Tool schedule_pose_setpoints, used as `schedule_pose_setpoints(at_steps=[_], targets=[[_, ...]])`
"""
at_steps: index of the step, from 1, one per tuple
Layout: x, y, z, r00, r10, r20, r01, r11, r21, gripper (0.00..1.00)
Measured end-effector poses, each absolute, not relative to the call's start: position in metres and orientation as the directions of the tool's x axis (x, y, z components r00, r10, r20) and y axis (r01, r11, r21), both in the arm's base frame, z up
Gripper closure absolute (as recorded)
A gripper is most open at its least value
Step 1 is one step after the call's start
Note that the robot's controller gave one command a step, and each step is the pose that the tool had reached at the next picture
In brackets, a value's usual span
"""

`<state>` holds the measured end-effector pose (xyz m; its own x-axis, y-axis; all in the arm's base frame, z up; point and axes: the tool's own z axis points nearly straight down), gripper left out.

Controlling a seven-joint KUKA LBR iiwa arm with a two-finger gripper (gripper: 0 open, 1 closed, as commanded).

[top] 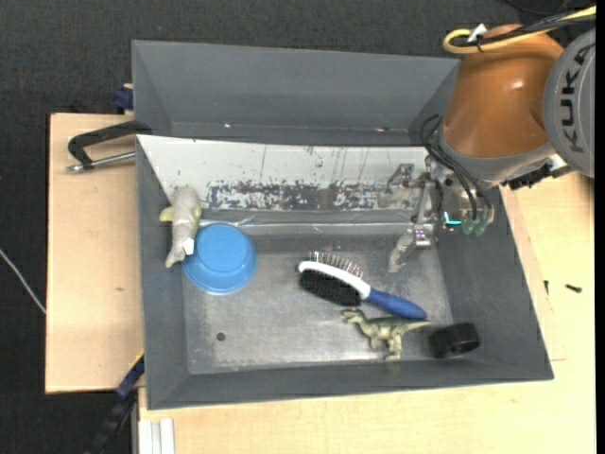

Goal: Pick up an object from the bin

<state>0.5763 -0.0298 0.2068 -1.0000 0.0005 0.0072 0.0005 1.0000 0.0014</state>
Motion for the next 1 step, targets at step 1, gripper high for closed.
schedule_pose_setpoints(at_steps=[1], targets=[[0.5415, 0.0121, 0.0825, -0.963, 0.270, -0.006, 0.270, 0.963, 0.004, 0.00]])
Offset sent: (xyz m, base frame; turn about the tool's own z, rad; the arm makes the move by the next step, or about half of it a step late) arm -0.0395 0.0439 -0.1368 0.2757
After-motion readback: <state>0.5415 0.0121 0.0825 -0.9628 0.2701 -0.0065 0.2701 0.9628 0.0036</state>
